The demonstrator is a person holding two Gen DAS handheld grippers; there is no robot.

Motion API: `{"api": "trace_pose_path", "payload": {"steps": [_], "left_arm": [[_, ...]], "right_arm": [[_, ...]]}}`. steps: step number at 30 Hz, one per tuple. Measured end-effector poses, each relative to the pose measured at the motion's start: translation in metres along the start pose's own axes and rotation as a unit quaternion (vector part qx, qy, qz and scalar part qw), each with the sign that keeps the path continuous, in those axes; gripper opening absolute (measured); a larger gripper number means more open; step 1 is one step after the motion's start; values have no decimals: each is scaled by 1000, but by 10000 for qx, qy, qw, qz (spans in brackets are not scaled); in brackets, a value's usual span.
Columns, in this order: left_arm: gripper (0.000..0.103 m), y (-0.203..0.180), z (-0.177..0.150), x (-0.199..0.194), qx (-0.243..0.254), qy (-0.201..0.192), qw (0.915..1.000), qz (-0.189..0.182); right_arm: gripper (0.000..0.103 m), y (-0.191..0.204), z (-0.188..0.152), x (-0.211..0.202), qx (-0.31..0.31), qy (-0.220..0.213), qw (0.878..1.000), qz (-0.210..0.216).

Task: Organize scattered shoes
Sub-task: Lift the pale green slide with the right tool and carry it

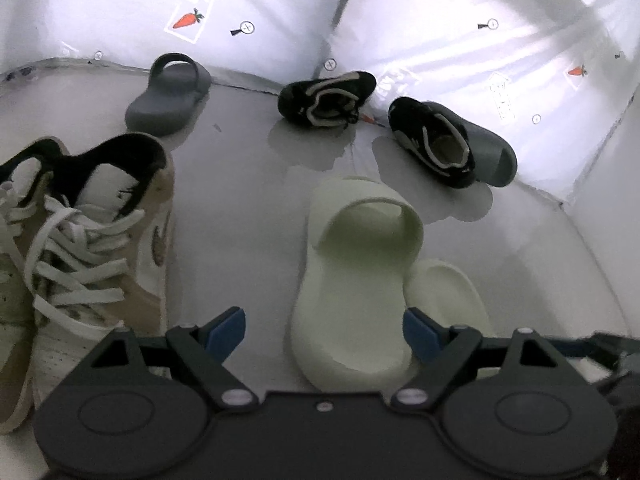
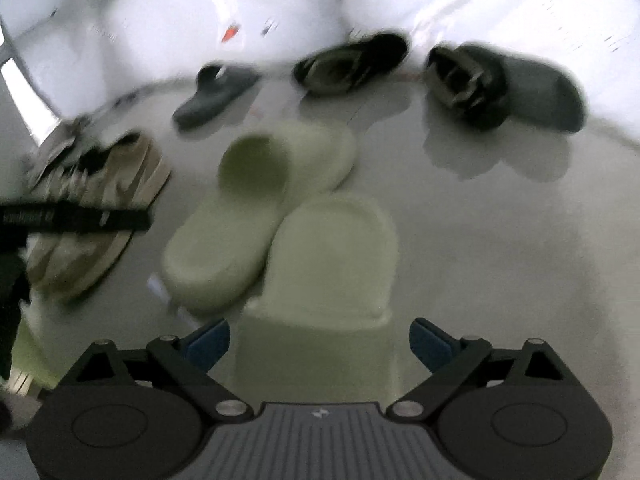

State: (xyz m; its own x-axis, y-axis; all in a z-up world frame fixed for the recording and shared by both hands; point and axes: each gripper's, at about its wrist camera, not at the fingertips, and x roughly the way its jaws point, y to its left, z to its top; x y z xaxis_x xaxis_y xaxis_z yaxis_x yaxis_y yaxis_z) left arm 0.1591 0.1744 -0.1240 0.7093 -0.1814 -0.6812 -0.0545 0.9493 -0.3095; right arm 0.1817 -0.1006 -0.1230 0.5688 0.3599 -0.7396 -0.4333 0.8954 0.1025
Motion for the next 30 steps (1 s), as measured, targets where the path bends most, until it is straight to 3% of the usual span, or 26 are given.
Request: {"api": "trace_pose_path", "payload": {"steps": [3, 7, 11, 15, 19, 21, 24, 30], "left_arm": [[86, 6, 2, 3, -95, -3, 9999, -35], [86, 8, 8, 8, -150, -59, 9998, -73], [86, 7, 17, 17, -159, -155, 9997, -105], [86, 10, 30, 27, -173, -263, 9995, -57], [86, 22, 48, 40, -235, -425, 9988, 46], [86, 30, 63, 51, -376, -499, 9980, 127], [86, 34, 78, 58, -589, -598, 9963, 166], [86, 20, 79, 68, -24, -347, 9994, -6]], "right_arm": [[97, -6, 17, 2, -41, -162, 9998, -108], [94, 0, 43, 26, -343, -114, 9993, 70], [66, 7, 69, 50, -645, -66, 9976, 248], [64, 16, 95, 76, -987, -12, 9942, 432], [61, 41, 114, 115, -1783, 143, 9825, 524], [51, 48, 123, 132, -2070, 212, 9771, 436], [48, 51, 139, 151, -2260, 208, 9734, 303], [44, 33, 159, 171, -1712, 55, 9847, -323]]}}
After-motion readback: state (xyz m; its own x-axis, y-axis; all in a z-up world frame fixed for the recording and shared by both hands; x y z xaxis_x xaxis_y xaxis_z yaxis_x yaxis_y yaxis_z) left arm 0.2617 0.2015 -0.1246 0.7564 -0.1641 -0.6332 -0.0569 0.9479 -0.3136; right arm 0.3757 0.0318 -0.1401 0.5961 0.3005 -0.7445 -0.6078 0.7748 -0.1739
